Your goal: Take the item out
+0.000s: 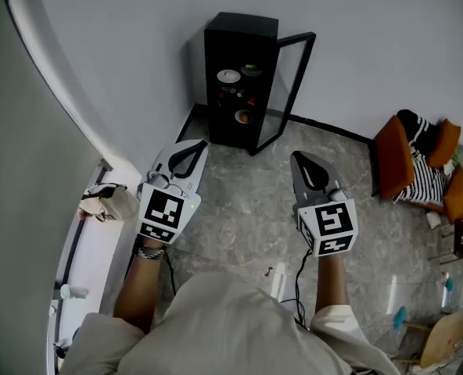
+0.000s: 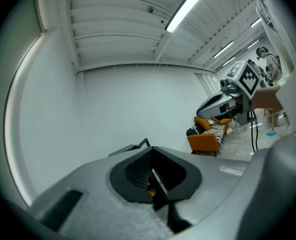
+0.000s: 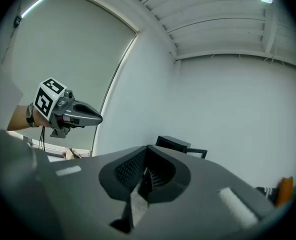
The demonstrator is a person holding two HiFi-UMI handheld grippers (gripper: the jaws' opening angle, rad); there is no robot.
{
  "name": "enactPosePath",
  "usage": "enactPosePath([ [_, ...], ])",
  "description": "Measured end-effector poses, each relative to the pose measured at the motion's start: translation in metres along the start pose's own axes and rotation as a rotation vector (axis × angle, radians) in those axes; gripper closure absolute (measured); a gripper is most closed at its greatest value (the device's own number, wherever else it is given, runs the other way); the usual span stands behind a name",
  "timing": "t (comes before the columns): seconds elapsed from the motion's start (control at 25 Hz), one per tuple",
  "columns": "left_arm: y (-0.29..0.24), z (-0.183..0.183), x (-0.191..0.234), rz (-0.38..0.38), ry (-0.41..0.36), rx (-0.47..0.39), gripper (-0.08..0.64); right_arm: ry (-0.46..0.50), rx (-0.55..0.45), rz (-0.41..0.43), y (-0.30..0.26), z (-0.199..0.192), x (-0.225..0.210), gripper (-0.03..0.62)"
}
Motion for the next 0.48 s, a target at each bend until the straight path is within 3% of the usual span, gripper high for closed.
enactPosePath([
  [0.12, -0.004, 0.002, -0.002, 0.0, 0.0, 0.0, 0.555, -0.024, -0.036, 0.002, 0.0, 0.003, -0.004, 0.584],
  [0.28, -0.01, 0.0, -0.01, 0.003, 0.009, 0.005, 0.555, -0.151, -0.133, 0.069, 0.007, 0.009, -0.01, 0.585],
  [0.48, -0.019, 0.0, -0.025, 0.018, 0.018, 0.022, 0.555, -0.09, -0.102, 0.063, 0.012, -0.005, -0.028, 0.584],
])
Point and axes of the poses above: the fingertips, and each gripper's own axes: y backward along the fingers, x to its left, z out of its top, the point moved 1 cm from there along y, backward along the fingers, and after that the axes turned 1 degree about z, right-handed, at the moved point
